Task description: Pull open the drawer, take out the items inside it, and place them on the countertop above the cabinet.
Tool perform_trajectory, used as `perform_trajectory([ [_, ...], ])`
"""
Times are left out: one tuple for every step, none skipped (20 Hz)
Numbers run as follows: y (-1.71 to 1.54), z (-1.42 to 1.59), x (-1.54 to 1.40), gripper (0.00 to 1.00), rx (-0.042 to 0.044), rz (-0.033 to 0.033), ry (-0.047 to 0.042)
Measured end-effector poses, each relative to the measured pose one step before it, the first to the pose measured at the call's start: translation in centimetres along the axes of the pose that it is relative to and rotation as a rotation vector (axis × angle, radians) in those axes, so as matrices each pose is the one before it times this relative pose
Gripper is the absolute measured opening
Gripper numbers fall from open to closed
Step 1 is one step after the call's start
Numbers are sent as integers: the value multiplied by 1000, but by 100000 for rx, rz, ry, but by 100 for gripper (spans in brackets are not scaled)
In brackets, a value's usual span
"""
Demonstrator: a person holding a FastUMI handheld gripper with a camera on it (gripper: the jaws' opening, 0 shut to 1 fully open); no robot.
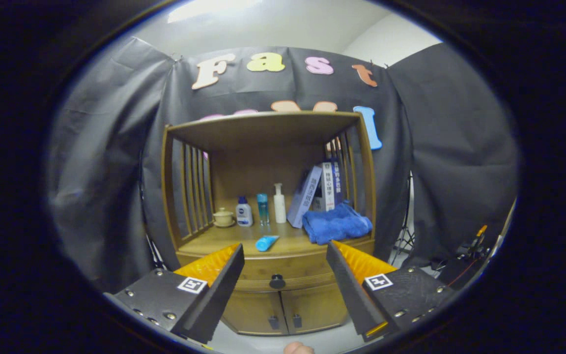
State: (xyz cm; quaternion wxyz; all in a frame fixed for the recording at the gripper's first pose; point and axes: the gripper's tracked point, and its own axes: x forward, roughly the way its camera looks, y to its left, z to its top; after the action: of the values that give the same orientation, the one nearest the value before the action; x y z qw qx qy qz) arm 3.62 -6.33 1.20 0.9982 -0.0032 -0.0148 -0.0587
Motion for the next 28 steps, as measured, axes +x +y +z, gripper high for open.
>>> perform_trajectory([
  [121, 1071, -725, 100, -179, 592, -659],
  [563, 1533, -802, 100, 489, 1492, -1398],
  [580, 1062, -764, 100, 515, 1052, -40],
  [508, 905, -831, 100, 383, 1126, -227],
  [115, 1103, -623, 100, 0, 95, -709],
  [-107, 1125, -763, 100, -61, -815, -1320],
  [24, 1195, -750, 100, 315, -466, -2541],
  [183, 1185, -597, 100, 781, 259, -2510],
  [269, 534, -607, 100, 1030, 272, -1614],
  [146, 324, -436, 100, 724, 369, -1014],
  [92, 191, -465, 100, 40, 519, -435],
  [65, -124, -181, 100, -738, 409, 292],
  [-10, -424, -70, 100, -1438, 157, 932],
  [-207, -612, 30, 100, -2162, -508, 1194],
  [-214, -472, 41, 100, -2263, -627, 911],
  [-151, -509, 251, 100, -1913, -629, 1102],
  [22, -608, 147, 100, -1459, -320, 933],
  [48, -488, 228, 100, -729, -219, 1144],
  [31, -363, 52, 100, -443, -52, 484],
  [178, -333, 108, 100, 38, 400, 738],
  [174, -406, 88, 100, 599, 608, 953],
  [185, -272, 100, 100, 562, 581, 515],
  [-74, -345, 66, 100, -26, -338, 803],
  [-176, -335, 52, 100, -731, -362, 589],
  [9, -335, 58, 100, -815, -240, 567],
  [59, -293, 53, 100, -710, -272, 714],
  [85, -215, 112, 100, -339, 72, 259],
  [100, -200, 45, 100, 61, 41, 475],
])
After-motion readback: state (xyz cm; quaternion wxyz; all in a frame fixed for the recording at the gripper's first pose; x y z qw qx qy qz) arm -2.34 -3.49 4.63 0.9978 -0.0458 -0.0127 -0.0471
